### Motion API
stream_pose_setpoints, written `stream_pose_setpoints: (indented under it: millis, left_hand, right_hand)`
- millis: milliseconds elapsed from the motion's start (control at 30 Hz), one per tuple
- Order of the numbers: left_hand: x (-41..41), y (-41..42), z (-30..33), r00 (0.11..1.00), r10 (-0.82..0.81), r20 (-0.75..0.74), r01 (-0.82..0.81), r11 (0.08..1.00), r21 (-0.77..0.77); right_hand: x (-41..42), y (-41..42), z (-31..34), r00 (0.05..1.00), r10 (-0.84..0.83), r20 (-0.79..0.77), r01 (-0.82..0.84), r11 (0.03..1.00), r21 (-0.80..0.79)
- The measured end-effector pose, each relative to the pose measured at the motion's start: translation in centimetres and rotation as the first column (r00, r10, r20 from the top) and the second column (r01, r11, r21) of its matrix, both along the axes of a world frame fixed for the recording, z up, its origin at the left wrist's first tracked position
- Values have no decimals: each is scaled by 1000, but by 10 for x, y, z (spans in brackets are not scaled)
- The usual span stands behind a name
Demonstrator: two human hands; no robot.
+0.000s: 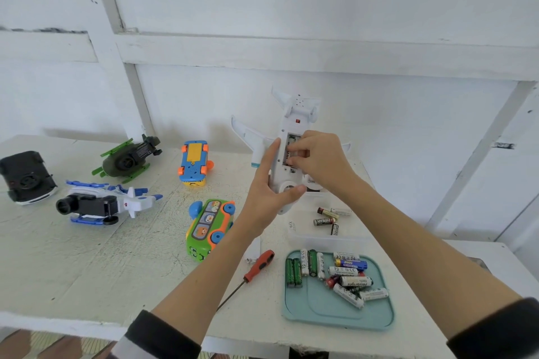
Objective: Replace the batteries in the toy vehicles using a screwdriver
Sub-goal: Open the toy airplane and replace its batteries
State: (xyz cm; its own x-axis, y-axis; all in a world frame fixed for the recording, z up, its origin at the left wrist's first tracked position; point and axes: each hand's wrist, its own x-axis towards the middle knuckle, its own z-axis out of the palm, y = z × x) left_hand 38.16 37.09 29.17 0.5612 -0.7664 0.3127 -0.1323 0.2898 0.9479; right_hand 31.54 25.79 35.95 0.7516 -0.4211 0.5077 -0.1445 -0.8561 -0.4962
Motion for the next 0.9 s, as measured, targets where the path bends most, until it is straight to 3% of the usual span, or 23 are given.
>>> stream_pose_setpoints:
  millis: [100,300,467,533,667,733,800,900]
  left_hand:
    - [1,0,0,1000,7,3,-7,1000,-3]
    - [-2,2,0,1000,-19,16,19,1000,9]
    - [-1,1,-4,998,-18,61,17,1000,19]
    - [-2,2,-4,999,-25,37,25,1000,5]
    - [-2,1,-7,999,-36,32,36,999,-8]
    - [-1,1,-12,1000,-29,7,29,1000,0]
    - [1,1,-19,1000,-18,-12,18,1000,15]
    - [4,1,-28,1000,-4,-28,5,1000,28]
  right_hand:
    - [0,2,1,997,-65,-43,62,995,-76]
    - [4,-1,0,930,-239,-280,170,954,-248]
    - [10,1,-4,880,-344,-327,278,933,-230]
    - [5,2,-3,909,-288,-300,238,952,-193]
    - [-24,4,4,1000,9,16,-11,994,107]
    - [-43,7,5,993,80,85,-90,988,122]
    - [-61,8,-1,992,124,39,-128,983,131]
    - [-82,5,-22,952,224,-208,-180,961,209]
